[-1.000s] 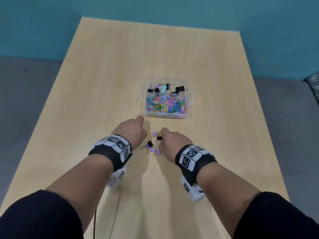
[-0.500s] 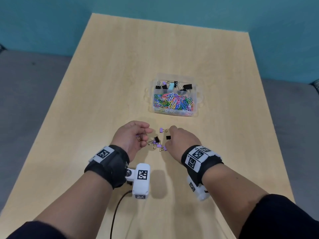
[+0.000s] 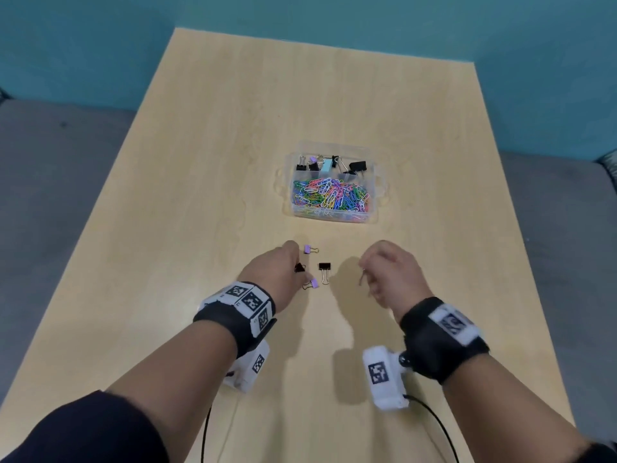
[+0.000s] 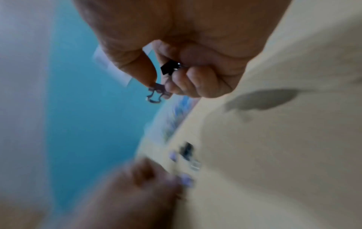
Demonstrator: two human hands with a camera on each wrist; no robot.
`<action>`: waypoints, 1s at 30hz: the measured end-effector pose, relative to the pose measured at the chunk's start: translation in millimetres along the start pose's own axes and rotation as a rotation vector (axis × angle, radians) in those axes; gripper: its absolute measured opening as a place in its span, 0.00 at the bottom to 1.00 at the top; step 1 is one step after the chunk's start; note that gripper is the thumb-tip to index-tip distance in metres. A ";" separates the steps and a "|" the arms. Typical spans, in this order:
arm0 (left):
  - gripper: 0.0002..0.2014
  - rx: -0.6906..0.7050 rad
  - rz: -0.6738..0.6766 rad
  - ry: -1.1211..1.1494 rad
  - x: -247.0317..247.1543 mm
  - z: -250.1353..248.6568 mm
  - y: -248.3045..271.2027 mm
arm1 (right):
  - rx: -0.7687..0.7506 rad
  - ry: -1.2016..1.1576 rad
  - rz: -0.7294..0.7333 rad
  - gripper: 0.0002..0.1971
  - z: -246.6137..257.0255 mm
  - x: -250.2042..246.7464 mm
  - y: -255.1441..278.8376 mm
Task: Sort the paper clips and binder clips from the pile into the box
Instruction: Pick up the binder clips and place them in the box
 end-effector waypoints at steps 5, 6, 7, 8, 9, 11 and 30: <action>0.08 0.018 -0.003 1.086 -14.1 5.0 12.6 | 0.057 -1.036 0.159 0.11 0.9 -21.2 25.8; 0.06 0.059 0.061 1.418 -16.2 5.8 17.9 | 0.071 -1.059 0.162 0.10 -1.0 -20.9 22.4; 0.05 0.107 0.114 1.646 -18.2 8.1 22.3 | 0.095 -1.049 0.146 0.08 -2.1 -19.1 16.8; 0.05 0.140 0.135 1.778 -19.7 11.9 25.1 | 0.123 -1.009 0.123 0.05 -2.0 -16.2 10.8; 0.07 0.165 0.138 1.846 -20.1 15.1 27.0 | 0.143 -0.947 0.107 0.03 -1.9 -12.3 4.7; 0.09 0.145 0.104 1.865 -18.2 17.5 26.3 | 0.173 -0.752 0.088 0.07 -1.7 -3.2 -5.8; 0.22 0.045 0.112 -0.138 -13.1 6.0 3.1 | 0.133 1.108 0.303 0.06 16.5 53.7 -46.6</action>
Point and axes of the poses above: each hand's wrist, its own y-axis away from the middle knuckle, its own x-axis out of the palm, z = x × y, the point moved 2 cm from there along -y, towards the middle knuckle, and after that the axes turned 15 degrees about z, right-handed, at the moved point
